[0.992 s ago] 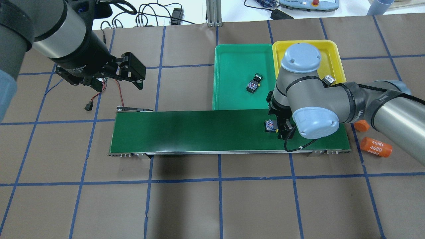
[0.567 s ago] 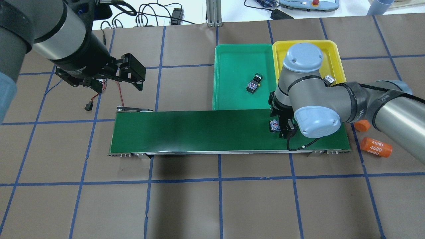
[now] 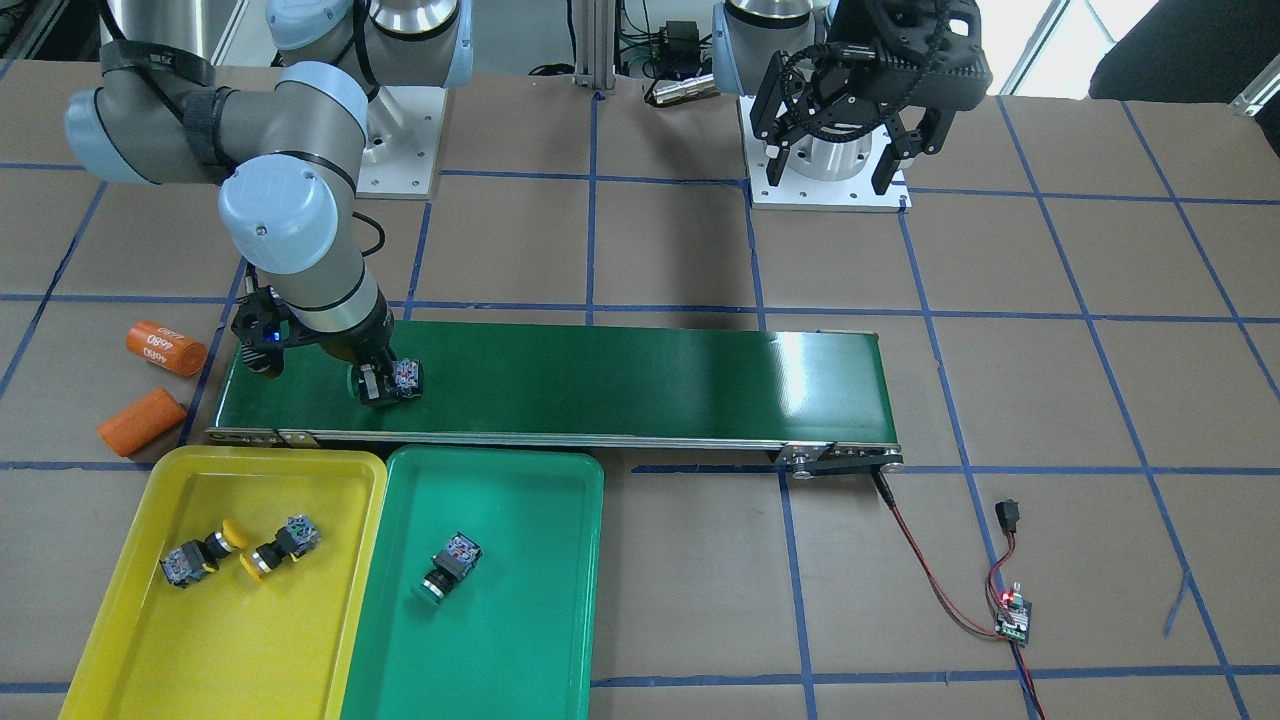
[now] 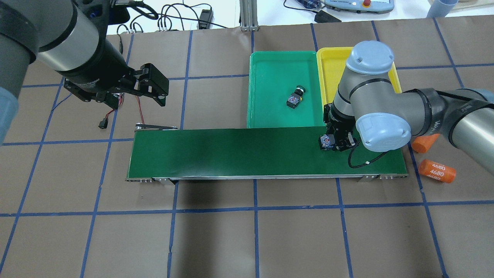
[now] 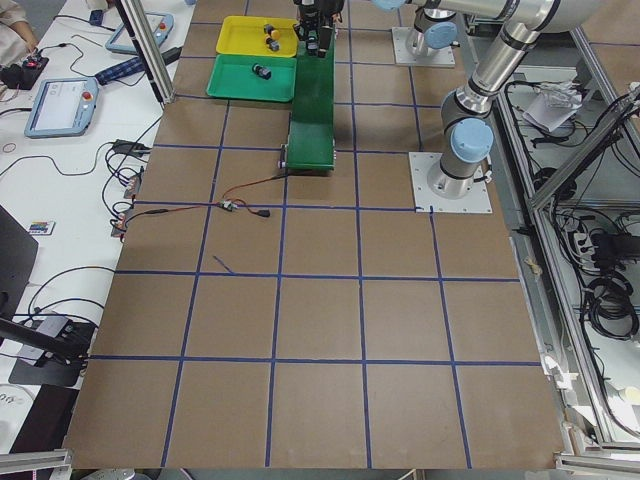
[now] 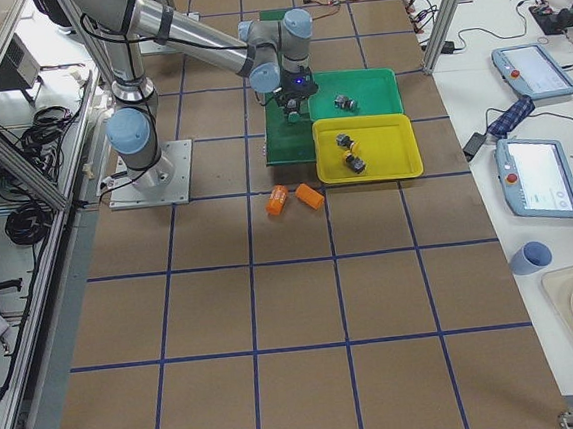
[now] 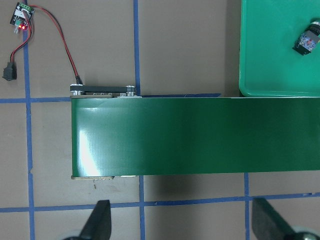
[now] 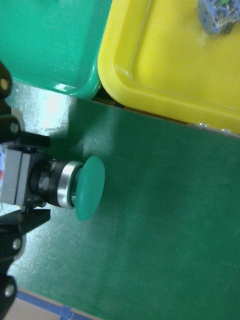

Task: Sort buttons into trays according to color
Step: 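Lower the right gripper and grasp the second green button on the conveyor, then carry the second green button into the green tray with the right gripper and release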

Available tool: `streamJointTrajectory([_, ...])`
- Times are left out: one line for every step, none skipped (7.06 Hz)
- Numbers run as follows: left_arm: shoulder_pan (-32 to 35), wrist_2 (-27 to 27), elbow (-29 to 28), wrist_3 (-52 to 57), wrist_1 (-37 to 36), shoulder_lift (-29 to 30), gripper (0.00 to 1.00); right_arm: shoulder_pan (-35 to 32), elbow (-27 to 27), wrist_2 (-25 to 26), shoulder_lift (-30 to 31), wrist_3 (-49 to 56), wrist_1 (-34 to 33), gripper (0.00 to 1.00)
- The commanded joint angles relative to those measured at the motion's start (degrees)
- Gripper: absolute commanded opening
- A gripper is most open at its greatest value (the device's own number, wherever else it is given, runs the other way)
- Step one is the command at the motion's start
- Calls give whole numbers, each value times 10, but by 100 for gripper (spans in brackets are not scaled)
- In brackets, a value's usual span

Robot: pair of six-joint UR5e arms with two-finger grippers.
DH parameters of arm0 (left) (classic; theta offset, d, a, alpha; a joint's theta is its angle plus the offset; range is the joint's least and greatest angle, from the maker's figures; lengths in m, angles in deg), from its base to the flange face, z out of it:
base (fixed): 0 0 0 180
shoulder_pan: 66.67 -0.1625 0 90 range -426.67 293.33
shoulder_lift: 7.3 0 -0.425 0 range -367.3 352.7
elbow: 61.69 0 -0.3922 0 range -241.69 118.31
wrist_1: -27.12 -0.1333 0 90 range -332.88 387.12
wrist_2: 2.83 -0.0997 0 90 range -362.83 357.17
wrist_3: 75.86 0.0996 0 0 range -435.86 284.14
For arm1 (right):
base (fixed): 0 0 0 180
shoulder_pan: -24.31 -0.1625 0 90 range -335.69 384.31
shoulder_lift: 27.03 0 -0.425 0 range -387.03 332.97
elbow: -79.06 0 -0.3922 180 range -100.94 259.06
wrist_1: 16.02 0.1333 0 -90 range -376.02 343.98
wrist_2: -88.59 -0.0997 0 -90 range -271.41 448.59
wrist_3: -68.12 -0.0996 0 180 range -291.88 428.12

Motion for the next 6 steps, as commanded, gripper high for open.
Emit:
streamJointTrajectory([0, 0, 0, 1, 0, -1, 100, 0, 82, 14, -7, 51, 63, 0])
streamJointTrajectory([0, 0, 0, 0, 0, -1, 100, 0, 125, 14, -40, 138, 54, 0])
streamJointTrajectory([0, 0, 1, 0, 0, -1, 100, -5, 162, 10, -70, 195, 44, 0])
streamJointTrajectory([0, 0, 1, 1, 0, -1, 100, -20, 181, 9, -94, 255, 23, 0])
streamJointTrajectory([0, 0, 1, 0, 0, -1, 100, -39, 181, 9, -121, 297, -18, 0])
streamJointTrajectory([0, 0, 1, 0, 0, -1, 100, -69, 184, 6, -160, 296, -71, 0])
